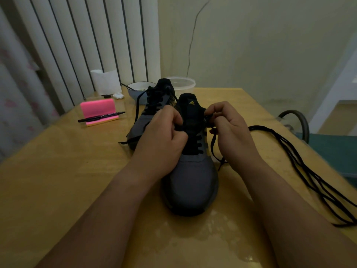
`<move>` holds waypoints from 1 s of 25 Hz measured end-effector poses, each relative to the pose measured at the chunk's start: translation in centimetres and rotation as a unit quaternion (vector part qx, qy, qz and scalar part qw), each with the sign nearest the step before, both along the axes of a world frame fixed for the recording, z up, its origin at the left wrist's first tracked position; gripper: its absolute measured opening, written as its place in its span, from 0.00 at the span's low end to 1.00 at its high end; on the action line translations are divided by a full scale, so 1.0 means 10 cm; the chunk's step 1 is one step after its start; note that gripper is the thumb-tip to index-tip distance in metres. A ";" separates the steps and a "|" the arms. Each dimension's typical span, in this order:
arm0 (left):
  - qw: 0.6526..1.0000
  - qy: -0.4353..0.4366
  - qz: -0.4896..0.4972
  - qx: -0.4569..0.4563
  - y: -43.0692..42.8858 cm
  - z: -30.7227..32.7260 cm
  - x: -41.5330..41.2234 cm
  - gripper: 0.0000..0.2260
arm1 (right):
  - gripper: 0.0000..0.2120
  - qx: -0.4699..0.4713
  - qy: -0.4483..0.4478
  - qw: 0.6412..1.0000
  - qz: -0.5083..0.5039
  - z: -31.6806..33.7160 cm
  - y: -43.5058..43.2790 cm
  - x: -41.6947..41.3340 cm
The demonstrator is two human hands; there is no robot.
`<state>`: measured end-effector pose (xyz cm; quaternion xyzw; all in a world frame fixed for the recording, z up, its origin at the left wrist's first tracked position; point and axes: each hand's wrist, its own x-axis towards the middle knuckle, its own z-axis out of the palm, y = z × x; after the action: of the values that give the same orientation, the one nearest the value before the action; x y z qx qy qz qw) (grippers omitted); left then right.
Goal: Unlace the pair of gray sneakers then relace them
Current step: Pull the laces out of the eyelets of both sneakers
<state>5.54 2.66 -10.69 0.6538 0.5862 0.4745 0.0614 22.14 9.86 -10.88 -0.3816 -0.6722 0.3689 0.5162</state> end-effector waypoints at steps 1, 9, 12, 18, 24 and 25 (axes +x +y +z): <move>1.000 -0.002 0.006 -0.012 0.01 0.00 0.02 0.06 | 0.14 0.000 -0.001 1.000 0.001 0.00 0.00 0.00; 0.987 -0.151 -0.049 -0.035 0.09 -0.01 -0.04 0.06 | 0.13 0.003 -0.001 1.000 0.011 0.01 -0.04 0.03; 0.897 -0.398 -0.161 -0.101 0.05 0.08 -0.07 0.07 | 0.13 0.001 0.001 1.000 0.009 0.01 -0.03 0.04; 0.985 -0.106 -0.029 -0.136 0.03 0.02 -0.11 0.18 | 0.12 0.001 -0.004 1.000 -0.006 0.00 0.00 0.06; 0.996 -0.084 -0.025 -0.011 0.08 -0.01 -0.07 0.05 | 0.12 0.007 -0.011 1.000 0.011 0.00 -0.04 0.01; 0.985 -0.164 -0.056 -0.021 0.07 0.01 -0.08 0.06 | 0.12 0.009 -0.011 1.000 0.010 0.00 -0.04 0.01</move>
<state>4.73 3.40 -10.56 0.5974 0.5409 0.5584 0.1969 22.29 9.45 -10.85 -0.3746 -0.6848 0.3635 0.5085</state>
